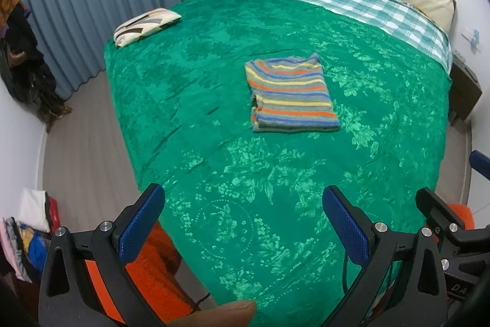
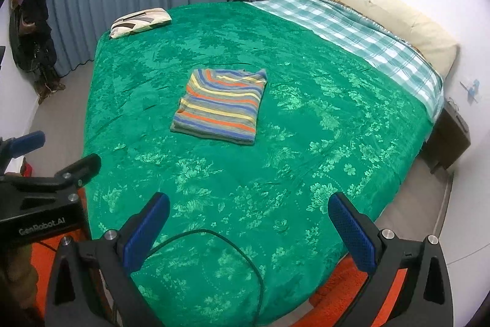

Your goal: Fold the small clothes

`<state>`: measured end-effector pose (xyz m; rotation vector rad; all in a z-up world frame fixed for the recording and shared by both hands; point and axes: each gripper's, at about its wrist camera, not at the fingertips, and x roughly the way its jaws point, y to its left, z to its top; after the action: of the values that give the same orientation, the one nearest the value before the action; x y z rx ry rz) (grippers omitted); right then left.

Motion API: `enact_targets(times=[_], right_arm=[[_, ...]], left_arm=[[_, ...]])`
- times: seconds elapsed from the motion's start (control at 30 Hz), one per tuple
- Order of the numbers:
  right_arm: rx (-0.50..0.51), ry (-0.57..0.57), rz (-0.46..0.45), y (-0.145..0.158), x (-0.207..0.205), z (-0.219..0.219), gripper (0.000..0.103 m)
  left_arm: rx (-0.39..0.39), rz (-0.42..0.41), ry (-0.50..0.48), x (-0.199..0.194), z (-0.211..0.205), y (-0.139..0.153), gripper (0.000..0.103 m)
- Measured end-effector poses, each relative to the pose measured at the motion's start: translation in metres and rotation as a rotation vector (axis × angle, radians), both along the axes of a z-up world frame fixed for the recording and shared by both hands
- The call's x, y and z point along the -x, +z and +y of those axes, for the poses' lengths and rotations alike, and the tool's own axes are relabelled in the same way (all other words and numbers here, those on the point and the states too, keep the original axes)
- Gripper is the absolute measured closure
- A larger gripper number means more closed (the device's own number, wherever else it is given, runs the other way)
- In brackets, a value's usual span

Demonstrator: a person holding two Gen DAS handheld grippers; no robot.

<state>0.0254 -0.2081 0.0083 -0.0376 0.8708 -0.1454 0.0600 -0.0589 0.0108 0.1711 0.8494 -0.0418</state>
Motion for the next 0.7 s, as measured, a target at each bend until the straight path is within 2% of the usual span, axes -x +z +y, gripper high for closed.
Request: enact_targets(times=[0.27, 0.7], right_arm=[[0.006, 0.002, 0.001, -0.001, -0.004, 0.0, 0.001], [-0.023, 0.008, 0.013, 0.008, -0.003, -0.003, 0.001]], left_arm=[[-0.056, -0.017, 0.021, -0.001, -0.001, 0.006, 0.0], [-0.046, -0.004, 0.018, -0.001, 0.001, 0.012, 0.0]])
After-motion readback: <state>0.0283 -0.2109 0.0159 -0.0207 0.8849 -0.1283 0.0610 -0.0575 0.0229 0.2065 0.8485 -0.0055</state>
